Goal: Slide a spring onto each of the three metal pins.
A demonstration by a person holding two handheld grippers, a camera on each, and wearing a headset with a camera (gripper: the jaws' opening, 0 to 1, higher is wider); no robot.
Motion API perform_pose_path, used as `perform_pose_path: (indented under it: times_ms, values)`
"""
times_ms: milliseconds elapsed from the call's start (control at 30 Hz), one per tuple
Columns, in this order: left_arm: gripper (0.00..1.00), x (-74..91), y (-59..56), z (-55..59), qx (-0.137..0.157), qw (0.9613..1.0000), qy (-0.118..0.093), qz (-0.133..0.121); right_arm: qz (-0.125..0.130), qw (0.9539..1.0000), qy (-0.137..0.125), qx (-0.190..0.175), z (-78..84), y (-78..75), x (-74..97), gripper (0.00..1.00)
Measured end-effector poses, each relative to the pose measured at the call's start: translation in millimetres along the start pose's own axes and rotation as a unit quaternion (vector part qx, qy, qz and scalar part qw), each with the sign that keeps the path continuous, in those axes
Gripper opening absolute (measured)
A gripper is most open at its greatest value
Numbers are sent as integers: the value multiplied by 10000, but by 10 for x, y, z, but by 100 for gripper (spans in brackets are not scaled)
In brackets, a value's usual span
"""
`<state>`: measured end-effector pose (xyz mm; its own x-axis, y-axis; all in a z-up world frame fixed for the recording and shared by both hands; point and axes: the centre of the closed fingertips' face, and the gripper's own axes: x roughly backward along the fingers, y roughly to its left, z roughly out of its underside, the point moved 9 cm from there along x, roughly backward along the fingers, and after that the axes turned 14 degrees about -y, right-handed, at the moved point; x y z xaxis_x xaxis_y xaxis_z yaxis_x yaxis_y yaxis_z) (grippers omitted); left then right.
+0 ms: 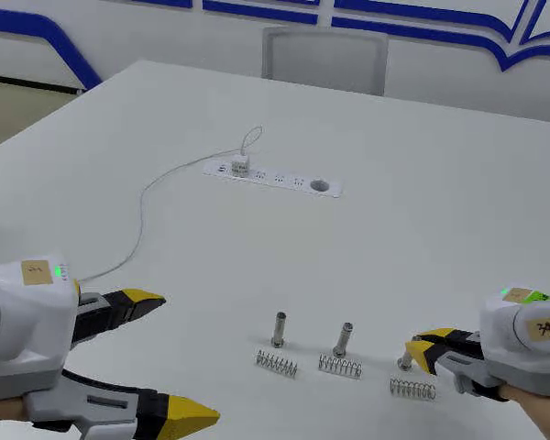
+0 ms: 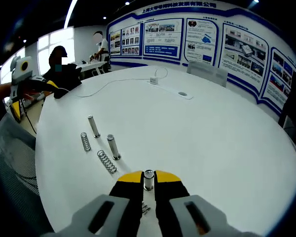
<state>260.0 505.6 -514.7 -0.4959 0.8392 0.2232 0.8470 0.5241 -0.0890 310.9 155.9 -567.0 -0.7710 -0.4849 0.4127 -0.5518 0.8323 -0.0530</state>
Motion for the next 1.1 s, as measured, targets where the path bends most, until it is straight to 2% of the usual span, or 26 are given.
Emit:
perform_pose_path:
  times_ms: [100, 367, 500, 667, 700, 767, 900, 967, 1100]
  values:
    - [89, 6, -3, 3, 9, 10000, -3, -8, -16, 10000, -10, -50, -21, -20, 17, 9]
    - [89, 0, -2, 11, 8, 10000, -1, -7, 70, 9993, -292, -232, -60, -104, 139, 13]
    - [89, -8, 7, 23, 48, 10000, -9, -22, 15, 9996, -176, -220, 30, -144, 194, 14]
    - [89, -27, 11, 22, 109, 9999, -25, -30, -293, 9995, -26, -93, 163, -132, 236, 18]
    - [89, -38, 15, 8, 179, 9998, -107, -42, -444, 9990, -1, 18, 191, -109, 234, 18]
    - [89, -50, 30, 1, 218, 9996, -137, -69, -663, 9977, 24, 109, 227, -65, 225, 19]
    - [89, -79, 39, 7, 206, 9997, -80, -54, -1014, 9939, 176, 386, 301, -6, 189, 22]
    - [89, -89, 41, 22, 184, 9998, -15, -41, -1089, 9917, 328, 594, 348, 11, 163, 22]
    - [89, -92, 42, 59, 170, 9998, 107, -42, -1270, 9887, 426, 676, 403, 20, 111, 22]
